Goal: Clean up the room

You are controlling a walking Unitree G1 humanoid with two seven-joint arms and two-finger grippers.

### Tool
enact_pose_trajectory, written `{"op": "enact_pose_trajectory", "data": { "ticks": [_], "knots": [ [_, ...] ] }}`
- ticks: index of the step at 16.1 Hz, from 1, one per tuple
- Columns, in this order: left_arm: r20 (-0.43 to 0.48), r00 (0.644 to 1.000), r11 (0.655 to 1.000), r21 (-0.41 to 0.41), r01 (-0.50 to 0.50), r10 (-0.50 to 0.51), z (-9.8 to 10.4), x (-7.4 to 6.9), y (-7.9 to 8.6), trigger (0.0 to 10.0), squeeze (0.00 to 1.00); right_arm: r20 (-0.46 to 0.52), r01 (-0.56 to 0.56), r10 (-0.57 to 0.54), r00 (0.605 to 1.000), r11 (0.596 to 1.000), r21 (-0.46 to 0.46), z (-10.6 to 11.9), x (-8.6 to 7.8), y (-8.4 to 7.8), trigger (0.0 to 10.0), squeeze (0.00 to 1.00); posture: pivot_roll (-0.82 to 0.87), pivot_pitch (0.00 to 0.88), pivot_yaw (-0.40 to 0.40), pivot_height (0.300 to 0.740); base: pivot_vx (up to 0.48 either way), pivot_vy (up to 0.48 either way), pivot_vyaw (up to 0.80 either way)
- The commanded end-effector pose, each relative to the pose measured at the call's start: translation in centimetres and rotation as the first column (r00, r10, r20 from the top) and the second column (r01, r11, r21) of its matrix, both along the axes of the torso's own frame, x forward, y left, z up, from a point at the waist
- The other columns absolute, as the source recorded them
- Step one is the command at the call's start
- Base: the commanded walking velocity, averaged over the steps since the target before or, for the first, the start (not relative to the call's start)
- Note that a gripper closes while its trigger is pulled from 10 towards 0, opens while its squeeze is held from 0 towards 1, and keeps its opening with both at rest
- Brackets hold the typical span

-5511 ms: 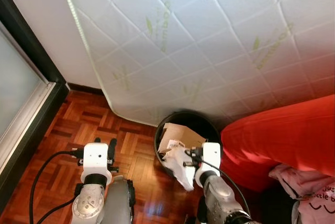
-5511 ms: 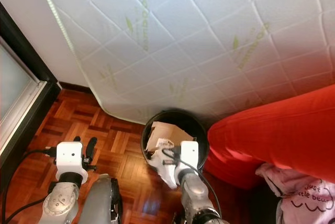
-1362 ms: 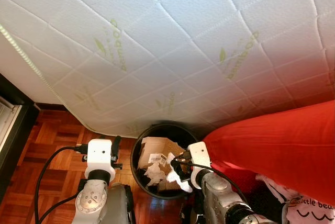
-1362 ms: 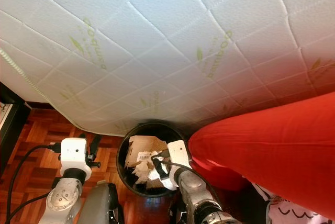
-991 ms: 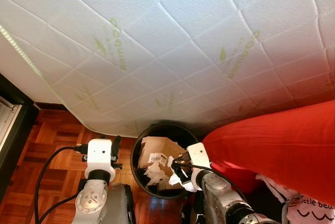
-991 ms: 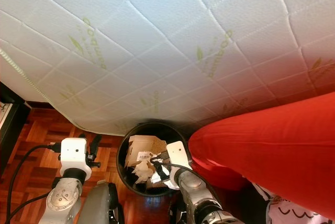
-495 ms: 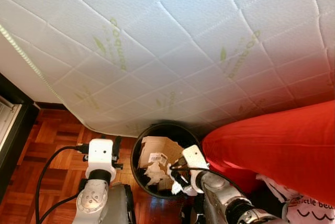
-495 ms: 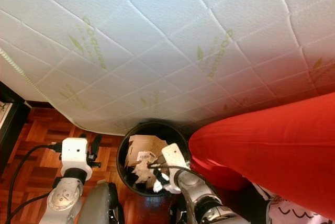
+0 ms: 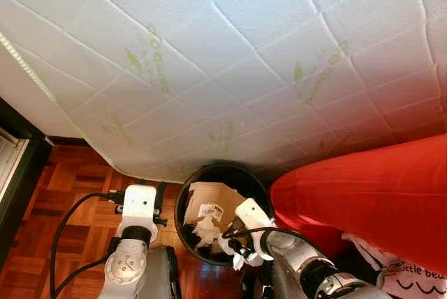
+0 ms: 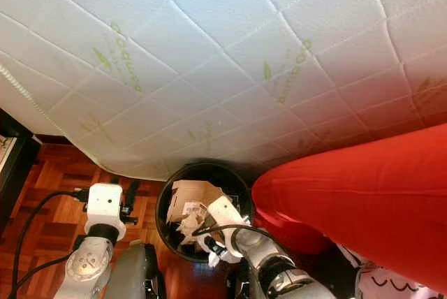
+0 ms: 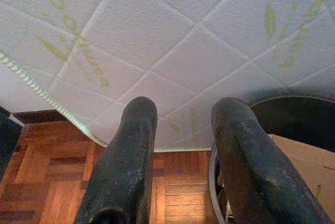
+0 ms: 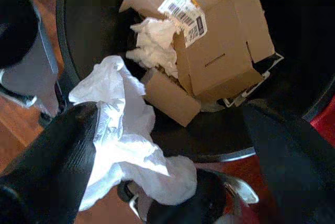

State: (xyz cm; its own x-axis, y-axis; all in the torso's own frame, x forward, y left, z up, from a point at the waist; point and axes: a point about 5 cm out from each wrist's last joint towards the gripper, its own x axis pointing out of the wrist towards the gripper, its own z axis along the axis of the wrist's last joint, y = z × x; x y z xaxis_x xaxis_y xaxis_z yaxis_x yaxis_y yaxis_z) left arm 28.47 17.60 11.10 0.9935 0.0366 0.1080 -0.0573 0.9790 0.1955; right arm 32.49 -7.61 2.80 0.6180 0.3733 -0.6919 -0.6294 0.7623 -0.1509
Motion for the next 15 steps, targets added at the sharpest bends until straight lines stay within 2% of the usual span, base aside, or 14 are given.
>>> {"op": "enact_pose_trajectory", "data": {
  "ticks": [1, 4, 7, 10, 11, 12, 13, 15],
  "knots": [
    [-0.050, 0.999, 1.000, 0.013, 0.001, 0.000, -1.3, -0.5, -0.1, 10.0, 0.00, -0.063, -0.013, 0.011, 0.998, 0.999, -0.038, -1.2, -1.0, -0.4, 10.0, 0.00, 0.18, 0.441, -0.092, 0.615, 0.000, 0.000, 0.00],
    [-0.055, 0.998, 0.999, 0.036, 0.013, -0.011, -1.3, -0.5, -0.3, 10.0, 0.00, -0.077, 0.009, -0.016, 0.997, 0.996, -0.093, -1.3, -1.0, -0.7, 10.0, 0.00, 0.17, 0.442, -0.092, 0.615, 0.000, 0.000, 0.00],
    [-0.056, 0.998, 0.998, 0.055, 0.024, -0.021, -1.3, -0.5, -0.4, 10.0, 0.00, -0.084, -0.014, 0.003, 0.996, 0.990, -0.137, -1.3, -0.9, -0.8, 10.0, 0.00, 0.17, 0.442, -0.092, 0.615, 0.000, 0.000, 0.00],
    [-0.056, 0.998, 0.998, 0.065, 0.026, -0.022, -1.3, -0.5, -0.4, 10.0, 0.00, -0.084, 0.021, -0.030, 0.996, 0.994, -0.107, -1.3, -1.0, -0.8, 10.0, 0.00, 0.17, 0.442, -0.091, 0.615, 0.000, 0.000, 0.00],
    [-0.057, 0.998, 0.997, 0.075, 0.027, -0.023, -1.3, -0.5, -0.4, 10.0, 0.00, -0.103, 0.110, -0.106, 0.989, 0.994, 0.029, -1.5, -1.2, -0.5, 10.0, 0.00, 0.18, 0.442, -0.091, 0.615, 0.000, 0.000, 0.00],
    [-0.058, 0.998, 0.996, 0.081, 0.028, -0.023, -1.3, -0.4, -0.5, 10.0, 0.00, -0.054, 0.101, -0.094, 0.994, 0.986, 0.135, -1.2, -1.0, 0.1, 10.0, 0.00, 0.18, 0.442, -0.091, 0.615, 0.000, 0.000, 0.00],
    [-0.058, 0.998, 0.996, 0.085, 0.028, -0.023, -1.3, -0.4, -0.5, 10.0, 0.00, 0.000, 0.094, -0.096, 0.995, 0.976, 0.195, -0.8, -0.8, 0.3, 10.0, 0.00, 0.18, 0.442, -0.091, 0.615, 0.000, 0.000, 0.00],
    [-0.059, 0.998, 0.995, 0.093, 0.028, -0.022, -1.3, -0.4, -0.5, 10.0, 0.00, 0.044, 0.087, -0.105, 0.993, 0.950, 0.300, -0.2, -0.7, 0.8, 10.0, 0.00, 0.17, 0.442, -0.091, 0.615, 0.000, 0.000, 0.00]
  ]
}}
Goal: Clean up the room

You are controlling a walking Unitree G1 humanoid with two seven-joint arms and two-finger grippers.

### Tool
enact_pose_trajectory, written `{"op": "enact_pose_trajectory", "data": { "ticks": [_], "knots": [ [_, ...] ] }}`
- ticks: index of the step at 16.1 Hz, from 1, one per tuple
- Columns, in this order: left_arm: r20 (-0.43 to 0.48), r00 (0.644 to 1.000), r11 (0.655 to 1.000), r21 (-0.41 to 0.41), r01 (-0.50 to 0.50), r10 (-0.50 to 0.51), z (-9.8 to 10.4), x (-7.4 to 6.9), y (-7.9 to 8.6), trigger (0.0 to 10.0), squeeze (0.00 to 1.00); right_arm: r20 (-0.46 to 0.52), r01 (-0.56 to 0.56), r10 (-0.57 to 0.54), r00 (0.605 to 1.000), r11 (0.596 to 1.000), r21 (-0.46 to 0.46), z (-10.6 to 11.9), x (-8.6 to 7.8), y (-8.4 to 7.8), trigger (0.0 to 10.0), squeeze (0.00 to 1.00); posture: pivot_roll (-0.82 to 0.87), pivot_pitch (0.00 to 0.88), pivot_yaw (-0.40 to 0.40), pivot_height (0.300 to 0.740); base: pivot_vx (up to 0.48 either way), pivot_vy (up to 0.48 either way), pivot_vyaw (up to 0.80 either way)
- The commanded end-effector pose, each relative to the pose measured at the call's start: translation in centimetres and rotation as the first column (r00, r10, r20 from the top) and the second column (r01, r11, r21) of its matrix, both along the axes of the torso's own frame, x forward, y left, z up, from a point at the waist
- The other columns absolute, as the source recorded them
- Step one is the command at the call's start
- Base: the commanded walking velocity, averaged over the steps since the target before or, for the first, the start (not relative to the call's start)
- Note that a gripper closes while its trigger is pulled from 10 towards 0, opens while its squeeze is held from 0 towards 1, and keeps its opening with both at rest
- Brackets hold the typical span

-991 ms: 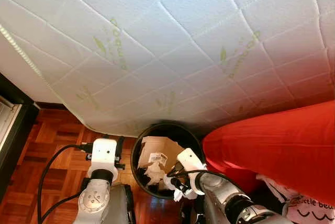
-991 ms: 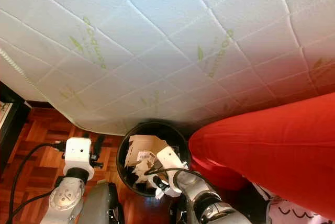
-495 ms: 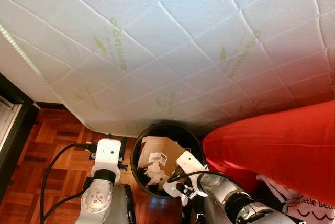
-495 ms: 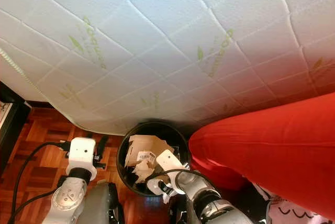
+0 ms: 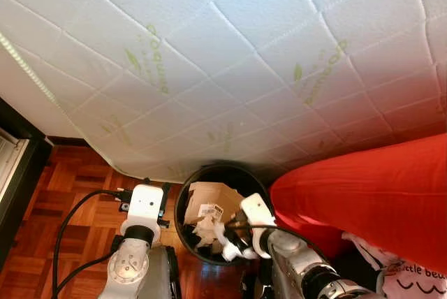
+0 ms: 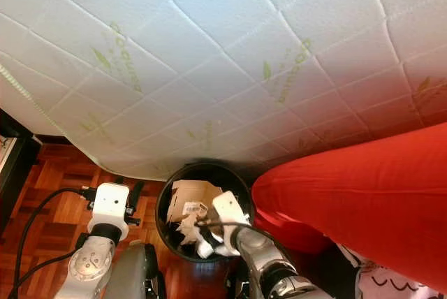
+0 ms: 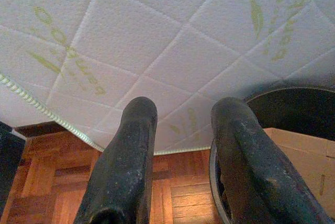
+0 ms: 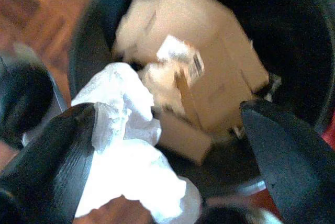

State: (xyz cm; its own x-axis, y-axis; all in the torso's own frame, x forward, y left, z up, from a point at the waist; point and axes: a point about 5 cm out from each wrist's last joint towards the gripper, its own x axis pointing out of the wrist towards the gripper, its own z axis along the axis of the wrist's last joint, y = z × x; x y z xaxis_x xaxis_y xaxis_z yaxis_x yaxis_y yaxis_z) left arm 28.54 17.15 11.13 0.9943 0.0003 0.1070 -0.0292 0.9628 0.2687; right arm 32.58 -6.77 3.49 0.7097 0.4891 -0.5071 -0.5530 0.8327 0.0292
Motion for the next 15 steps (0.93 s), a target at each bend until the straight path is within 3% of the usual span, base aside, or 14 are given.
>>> {"op": "enact_pose_trajectory", "data": {
  "ticks": [1, 3, 4, 5, 6, 7, 8, 9, 11, 12, 14, 15],
  "knots": [
    [-0.054, 0.998, 1.000, 0.021, -0.006, 0.007, -1.3, -0.5, 0.0, 10.0, 0.00, -0.020, 0.008, -0.006, 1.000, 0.995, 0.095, -0.7, -0.8, 0.3, 10.0, 0.00, 0.17, 0.442, -0.091, 0.615, 0.000, 0.000, 0.00],
    [-0.053, 0.999, 1.000, 0.028, -0.006, 0.008, -1.3, -0.4, 0.0, 10.0, 0.00, -0.022, 0.026, -0.022, 1.000, 0.983, 0.183, -0.6, -0.9, 0.5, 10.0, 0.00, 0.17, 0.442, -0.091, 0.615, 0.000, 0.000, 0.00],
    [-0.053, 0.999, 1.000, 0.030, -0.007, 0.008, -1.3, -0.4, 0.0, 10.0, 0.00, -0.032, 0.014, -0.010, 0.999, 0.991, 0.130, -0.8, -1.0, 0.3, 10.0, 0.00, 0.17, 0.440, -0.091, 0.615, 0.000, 0.000, 0.00],
    [-0.053, 0.999, 0.999, 0.031, -0.007, 0.008, -1.3, -0.4, 0.0, 10.0, 0.00, -0.049, -0.011, 0.012, 0.999, 1.000, 0.003, -1.1, -0.9, -0.1, 10.0, 0.00, 0.17, 0.440, -0.091, 0.615, 0.000, 0.000, 0.00],
    [-0.052, 0.999, 0.999, 0.033, -0.007, 0.008, -1.3, -0.4, 0.0, 10.0, 0.00, -0.070, -0.029, 0.016, 0.997, 0.981, -0.190, -1.5, -0.8, -0.9, 10.0, 0.00, 0.17, 0.440, -0.091, 0.615, 0.000, 0.000, 0.00],
    [-0.051, 0.999, 0.999, 0.036, -0.005, 0.007, -1.3, -0.4, 0.0, 10.0, 0.00, -0.163, 0.026, -0.061, 0.985, 0.978, -0.208, -2.2, -1.2, -1.4, 10.0, 0.00, 0.18, 0.440, -0.090, 0.615, 0.000, 0.000, 0.00],
    [-0.051, 0.999, 0.999, 0.037, -0.004, 0.006, -1.3, -0.4, 0.0, 10.0, 0.00, -0.187, 0.019, -0.053, 0.981, 0.984, -0.179, -2.3, -1.3, -1.3, 10.0, 0.00, 0.18, 0.441, -0.090, 0.615, 0.000, 0.000, 0.00],
    [-0.050, 0.999, 0.999, 0.037, -0.002, 0.004, -1.3, -0.4, 0.0, 10.0, 0.00, -0.191, -0.054, 0.015, 0.981, 0.978, -0.202, -2.2, -1.3, -1.2, 10.0, 0.00, 0.17, 0.441, -0.091, 0.615, 0.000, 0.000, 0.00],
    [-0.051, 0.999, 0.999, 0.035, -0.001, 0.003, -1.3, -0.4, -0.1, 10.0, 0.00, -0.181, -0.066, 0.026, 0.983, 0.974, -0.218, -2.1, -1.3, -1.2, 10.0, 0.00, 0.17, 0.441, -0.091, 0.615, 0.000, 0.000, 0.00],
    [-0.050, 0.999, 0.999, 0.038, 0.000, 0.002, -1.3, -0.4, -0.1, 10.0, 0.00, -0.141, -0.029, 0.003, 0.990, 0.982, -0.185, -1.9, -1.1, -1.1, 10.0, 0.00, 0.18, 0.442, -0.089, 0.615, 0.000, 0.000, 0.00],
    [-0.049, 0.999, 0.999, 0.041, -0.001, 0.003, -1.2, -0.3, -0.1, 10.0, 0.00, -0.023, 0.115, -0.114, 0.993, 0.992, 0.051, -1.0, -0.7, -0.4, 10.0, 0.00, 0.18, 0.442, -0.089, 0.615, 0.000, 0.000, 0.00],
    [-0.049, 0.999, 0.999, 0.040, -0.001, 0.003, -1.2, -0.3, -0.1, 10.0, 0.00, -0.008, 0.133, -0.132, 0.991, 0.987, 0.093, -0.8, -0.6, -0.4, 10.0, 0.00, 0.18, 0.441, -0.090, 0.615, 0.000, 0.000, 0.00]
  ]
}}
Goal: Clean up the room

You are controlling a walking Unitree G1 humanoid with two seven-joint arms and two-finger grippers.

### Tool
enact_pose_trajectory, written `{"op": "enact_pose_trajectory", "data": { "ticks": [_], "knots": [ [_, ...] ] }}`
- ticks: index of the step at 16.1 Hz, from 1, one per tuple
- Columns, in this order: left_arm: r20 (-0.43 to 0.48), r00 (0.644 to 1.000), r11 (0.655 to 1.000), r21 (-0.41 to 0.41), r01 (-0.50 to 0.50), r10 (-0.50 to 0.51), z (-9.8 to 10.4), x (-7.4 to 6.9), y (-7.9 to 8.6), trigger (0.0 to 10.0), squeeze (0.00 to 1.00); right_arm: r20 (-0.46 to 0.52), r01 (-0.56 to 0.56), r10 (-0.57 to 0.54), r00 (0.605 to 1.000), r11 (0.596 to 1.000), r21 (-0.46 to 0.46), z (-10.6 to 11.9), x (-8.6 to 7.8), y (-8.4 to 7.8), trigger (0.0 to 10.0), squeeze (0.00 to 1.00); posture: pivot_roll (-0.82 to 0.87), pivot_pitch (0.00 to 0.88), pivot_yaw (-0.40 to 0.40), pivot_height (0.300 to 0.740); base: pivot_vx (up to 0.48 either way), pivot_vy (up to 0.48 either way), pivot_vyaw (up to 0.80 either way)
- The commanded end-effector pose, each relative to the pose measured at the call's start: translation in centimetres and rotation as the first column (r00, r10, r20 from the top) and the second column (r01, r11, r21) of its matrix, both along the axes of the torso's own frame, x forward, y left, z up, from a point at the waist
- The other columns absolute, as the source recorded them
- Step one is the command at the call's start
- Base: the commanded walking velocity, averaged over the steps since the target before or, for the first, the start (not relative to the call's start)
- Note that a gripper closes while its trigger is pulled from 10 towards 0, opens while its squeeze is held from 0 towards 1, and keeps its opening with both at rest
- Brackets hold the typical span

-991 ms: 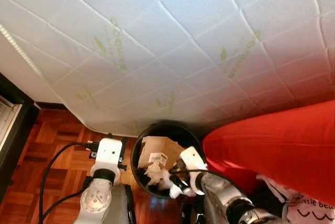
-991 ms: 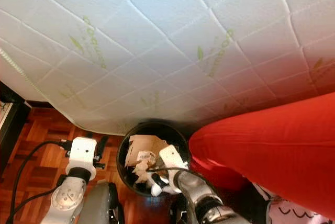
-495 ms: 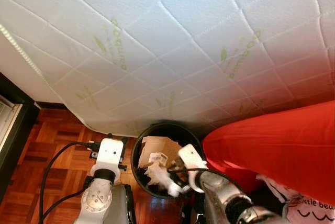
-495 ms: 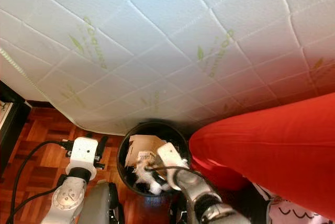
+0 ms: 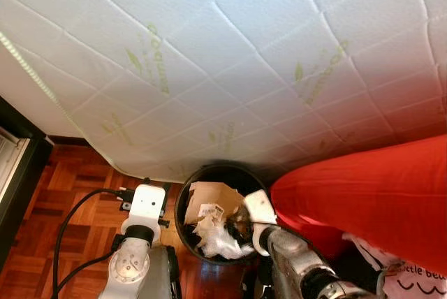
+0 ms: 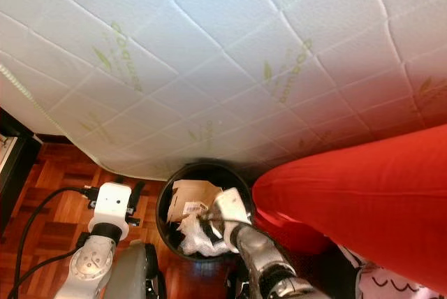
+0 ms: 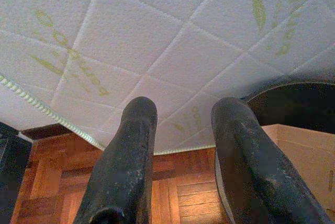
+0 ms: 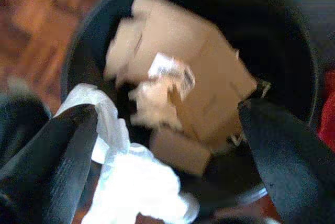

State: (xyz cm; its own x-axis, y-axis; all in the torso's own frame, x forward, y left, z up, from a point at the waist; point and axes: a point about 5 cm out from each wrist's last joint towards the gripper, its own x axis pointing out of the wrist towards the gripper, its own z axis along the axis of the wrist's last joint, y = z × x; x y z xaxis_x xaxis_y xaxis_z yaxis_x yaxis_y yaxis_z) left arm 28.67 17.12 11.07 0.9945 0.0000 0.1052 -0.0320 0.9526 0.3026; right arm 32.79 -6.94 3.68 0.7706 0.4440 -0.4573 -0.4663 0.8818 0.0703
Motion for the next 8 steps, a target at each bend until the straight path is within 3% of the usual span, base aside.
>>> {"op": "enact_pose_trajectory", "data": {
  "ticks": [1, 2, 3, 4, 6, 7, 8],
  "knots": [
    [-0.047, 0.999, 1.000, 0.006, 0.000, 0.001, -1.2, -0.5, 0.0, 10.0, 0.00, -0.009, 0.031, -0.031, 0.999, 0.999, 0.021, -0.9, -0.8, -0.3, 10.0, 0.00, 0.18, 0.440, -0.091, 0.615, 0.000, 0.000, 0.00],
    [-0.046, 0.999, 1.000, 0.007, -0.001, 0.001, -1.2, -0.5, 0.0, 10.0, 0.00, -0.064, 0.029, -0.029, 0.997, 1.000, -0.006, -1.3, -1.0, -0.4, 10.0, 0.00, 0.18, 0.440, -0.091, 0.615, 0.000, 0.000, 0.00],
    [-0.047, 0.999, 1.000, 0.006, -0.001, 0.001, -1.2, -0.5, 0.0, 10.0, 0.00, -0.220, -0.120, 0.056, 0.974, 0.951, -0.286, -2.2, -1.3, -1.1, 10.0, 0.00, 0.17, 0.439, -0.092, 0.615, 0.000, 0.000, 0.00],
    [-0.046, 0.999, 1.000, 0.005, -0.001, 0.001, -1.2, -0.5, -0.1, 10.0, 0.00, -0.240, -0.153, 0.069, 0.968, 0.924, -0.350, -2.3, -1.3, -1.5, 10.0, 0.00, 0.18, 0.440, -0.092, 0.615, 0.000, 0.000, 0.00],
    [-0.047, 0.999, 1.000, 0.005, -0.001, 0.001, -1.2, -0.5, -0.1, 10.0, 0.00, -0.246, -0.042, 0.001, 0.969, 0.986, -0.160, -2.6, -1.7, -1.0, 10.0, 0.00, 0.18, 0.442, -0.091, 0.615, 0.000, 0.000, 0.00],
    [-0.047, 0.999, 1.000, 0.005, -0.001, 0.001, -1.2, -0.5, -0.1, 10.0, 0.00, -0.244, -0.037, -0.001, 0.970, 0.988, -0.151, -2.6, -1.7, -1.0, 10.0, 0.00, 0.17, 0.443, -0.092, 0.615, 0.000, 0.000, 0.00],
    [-0.049, 0.999, 1.000, -0.001, 0.000, 0.000, -1.2, -0.5, -0.1, 10.0, 0.00, -0.213, -0.102, 0.053, 0.976, 0.969, -0.226, -2.3, -1.4, -1.0, 10.0, 1.00, 0.17, 0.443, -0.090, 0.615, 0.000, 0.000, 0.00]
  ]
}}
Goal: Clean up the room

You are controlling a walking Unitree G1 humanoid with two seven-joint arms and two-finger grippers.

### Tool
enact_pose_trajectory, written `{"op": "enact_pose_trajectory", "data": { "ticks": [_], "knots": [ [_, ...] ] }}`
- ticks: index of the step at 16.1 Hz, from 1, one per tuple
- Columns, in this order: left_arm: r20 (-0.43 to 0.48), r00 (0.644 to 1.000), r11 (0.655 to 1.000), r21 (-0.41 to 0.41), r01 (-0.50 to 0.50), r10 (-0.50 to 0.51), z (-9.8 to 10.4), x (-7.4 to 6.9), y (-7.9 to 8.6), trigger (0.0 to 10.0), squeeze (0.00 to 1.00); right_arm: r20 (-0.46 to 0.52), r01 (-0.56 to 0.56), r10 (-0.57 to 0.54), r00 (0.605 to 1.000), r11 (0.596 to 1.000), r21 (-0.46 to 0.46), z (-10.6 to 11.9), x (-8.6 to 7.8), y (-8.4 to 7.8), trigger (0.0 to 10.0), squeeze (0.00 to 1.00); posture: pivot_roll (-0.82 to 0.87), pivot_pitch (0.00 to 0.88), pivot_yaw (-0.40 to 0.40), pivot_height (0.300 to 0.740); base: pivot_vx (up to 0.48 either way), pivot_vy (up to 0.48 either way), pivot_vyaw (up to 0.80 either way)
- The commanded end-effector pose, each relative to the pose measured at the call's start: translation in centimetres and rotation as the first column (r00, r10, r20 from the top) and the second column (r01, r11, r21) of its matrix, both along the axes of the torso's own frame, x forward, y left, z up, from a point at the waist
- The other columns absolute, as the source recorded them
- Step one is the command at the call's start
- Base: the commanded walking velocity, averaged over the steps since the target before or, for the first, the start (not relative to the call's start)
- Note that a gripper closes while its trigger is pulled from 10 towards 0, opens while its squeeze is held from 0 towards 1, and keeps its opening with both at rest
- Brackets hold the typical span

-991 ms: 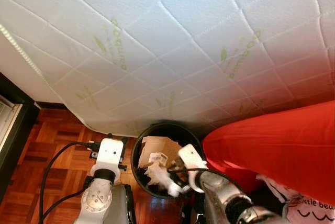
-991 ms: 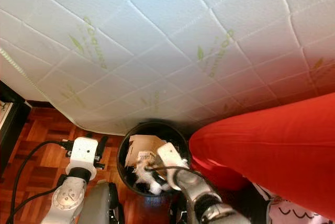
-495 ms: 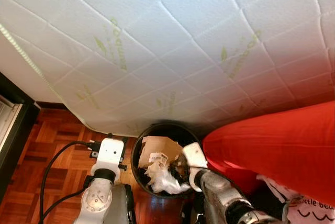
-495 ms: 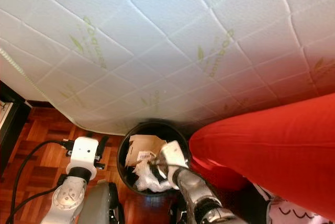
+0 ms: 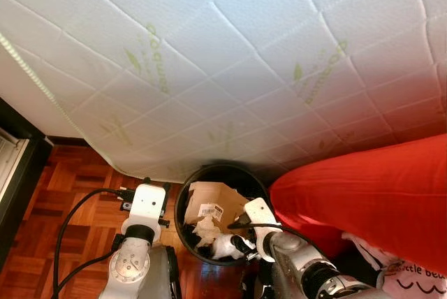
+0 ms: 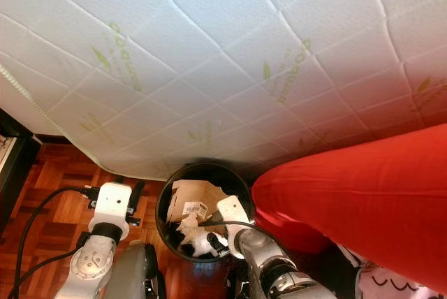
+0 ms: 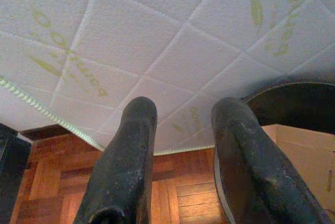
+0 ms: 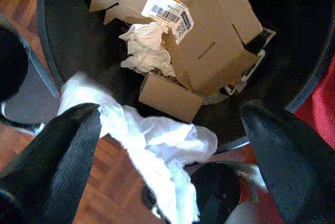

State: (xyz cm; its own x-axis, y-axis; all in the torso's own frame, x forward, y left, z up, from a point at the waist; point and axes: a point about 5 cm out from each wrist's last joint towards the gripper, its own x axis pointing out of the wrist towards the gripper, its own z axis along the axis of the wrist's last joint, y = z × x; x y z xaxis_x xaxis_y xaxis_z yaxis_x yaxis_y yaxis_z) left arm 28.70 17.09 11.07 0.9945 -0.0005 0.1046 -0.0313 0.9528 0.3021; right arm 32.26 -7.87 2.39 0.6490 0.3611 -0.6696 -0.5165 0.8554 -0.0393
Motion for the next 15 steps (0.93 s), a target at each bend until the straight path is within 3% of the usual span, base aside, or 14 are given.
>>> {"op": "enact_pose_trajectory", "data": {
  "ticks": [1, 4, 6, 7, 9, 10, 12, 13, 14, 15],
  "knots": [
    [-0.049, 0.999, 1.000, 0.000, 0.000, 0.000, -1.2, -0.5, -0.1, 10.0, 0.00, -0.035, -0.019, 0.019, 0.999, 1.000, -0.006, -0.9, -0.9, 0.0, 10.0, 1.00, 0.18, 0.443, -0.090, 0.615, 0.000, 0.000, 0.00],
    [-0.049, 0.999, 1.000, 0.003, 0.000, 0.000, -1.2, -0.5, 0.0, 10.0, 0.00, -0.029, -0.015, 0.015, 0.999, 1.000, -0.018, -0.9, -0.8, 0.0, 10.0, 1.00, 0.18, 0.443, -0.089, 0.615, 0.000, 0.000, 0.00],
    [-0.048, 0.999, 1.000, 0.005, -0.001, 0.001, -1.2, -0.5, 0.0, 10.0, 0.00, 0.076, -0.023, 0.012, 0.997, 0.990, 0.142, -0.1, -0.5, 0.8, 10.0, 1.00, 0.18, 0.444, -0.088, 0.615, 0.000, 0.000, 0.00],
    [-0.048, 0.999, 1.000, 0.005, -0.002, 0.002, -1.2, -0.5, 0.0, 10.0, 0.00, 0.091, -0.016, 0.001, 0.996, 0.986, 0.167, 0.0, -0.5, 0.9, 10.0, 1.00, 0.18, 0.445, -0.089, 0.615, 0.000, 0.000, 0.00],
    [-0.048, 0.999, 1.000, 0.004, -0.002, 0.002, -1.2, -0.5, 0.0, 10.0, 0.00, -0.032, -0.030, 0.027, 0.999, 0.997, -0.074, -0.9, -0.7, -0.2, 10.0, 1.00, 0.18, 0.443, -0.089, 0.615, 0.000, 0.000, 0.00],
    [-0.048, 0.999, 1.000, 0.004, -0.001, 0.002, -1.2, -0.5, 0.0, 10.0, 0.00, -0.104, -0.080, 0.071, 0.992, 0.993, -0.087, -1.1, -1.1, -0.2, 10.0, 0.00, 0.18, 0.442, -0.090, 0.615, 0.000, 0.000, 0.00],
    [-0.047, 0.999, 1.000, 0.005, -0.002, 0.002, -1.2, -0.5, 0.0, 10.0, 0.00, 0.093, -0.015, 0.003, 0.996, 0.992, 0.124, -0.1, -0.4, 0.7, 10.0, 0.00, 0.17, 0.444, -0.090, 0.615, 0.000, 0.000, 0.00],
    [-0.047, 0.999, 1.000, 0.004, -0.003, 0.003, -1.2, -0.5, 0.0, 10.0, 0.00, 0.091, 0.018, -0.031, 0.995, 0.990, 0.140, -0.2, -0.5, 0.6, 10.0, 0.00, 0.17, 0.444, -0.091, 0.615, 0.000, 0.000, 0.00],
    [-0.047, 0.999, 1.000, 0.003, -0.002, 0.003, -1.2, -0.5, 0.0, 10.0, 0.00, 0.047, 0.028, -0.031, 0.998, 0.997, 0.066, -0.5, -0.6, 0.2, 10.0, 0.00, 0.17, 0.444, -0.090, 0.615, 0.000, 0.000, 0.00],
    [-0.047, 0.999, 1.000, 0.004, -0.002, 0.002, -1.2, -0.5, 0.0, 10.0, 0.00, -0.051, -0.004, -0.001, 0.999, 0.997, -0.080, -1.1, -0.8, -0.3, 10.0, 0.00, 0.17, 0.444, -0.090, 0.615, 0.000, 0.000, 0.00]
  ]
}}
